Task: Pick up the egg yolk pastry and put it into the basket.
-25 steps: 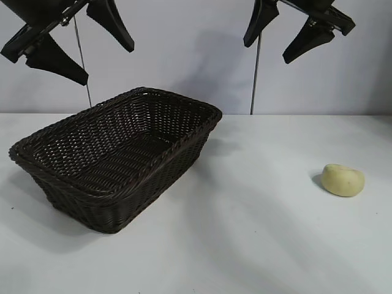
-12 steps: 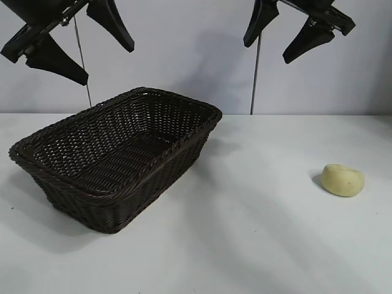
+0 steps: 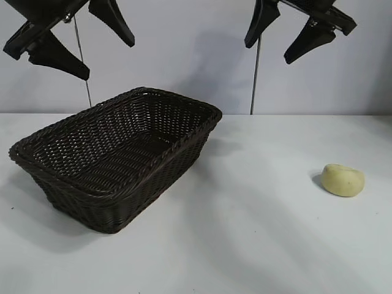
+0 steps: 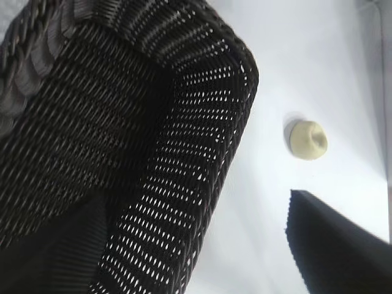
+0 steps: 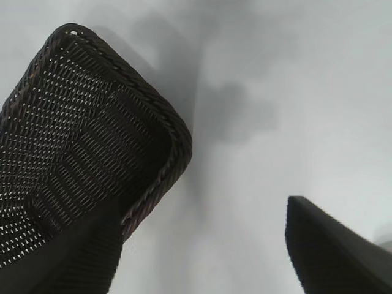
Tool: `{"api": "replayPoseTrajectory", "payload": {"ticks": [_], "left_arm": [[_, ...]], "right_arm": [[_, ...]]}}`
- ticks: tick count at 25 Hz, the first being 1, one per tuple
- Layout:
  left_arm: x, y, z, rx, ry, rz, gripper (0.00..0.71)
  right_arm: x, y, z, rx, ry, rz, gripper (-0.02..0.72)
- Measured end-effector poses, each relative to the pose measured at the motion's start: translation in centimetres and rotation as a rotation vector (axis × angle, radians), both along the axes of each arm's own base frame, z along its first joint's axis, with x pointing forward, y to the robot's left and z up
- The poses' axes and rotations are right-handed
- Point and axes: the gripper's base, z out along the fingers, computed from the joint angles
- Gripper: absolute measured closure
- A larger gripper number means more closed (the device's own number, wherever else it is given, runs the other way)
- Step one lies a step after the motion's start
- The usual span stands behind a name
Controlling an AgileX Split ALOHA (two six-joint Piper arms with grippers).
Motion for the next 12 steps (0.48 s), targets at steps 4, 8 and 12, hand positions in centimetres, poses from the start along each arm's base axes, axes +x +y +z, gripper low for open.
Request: {"api": "replayPoseTrajectory", "payload": {"ticks": [4,8,12], "left_arm": [[-0.4,0.0,-0.2,0.011,0.04,-0.015,0.125],[-1.0,0.3,-0.7,0.055,0.133,-0.016,0.125],[-1.9,0.8,-1.1,0.115,0.232,-0.037,0.125]], "right_arm": [[0.0,0.0,0.0,-0.004,-0.001,0.0,0.165],[0.0,0.0,0.0,-0.007,0.002,0.001,0.165],[-0.1,-0.1,-0.1,-0.01,0.007,0.004,0.165]]}}
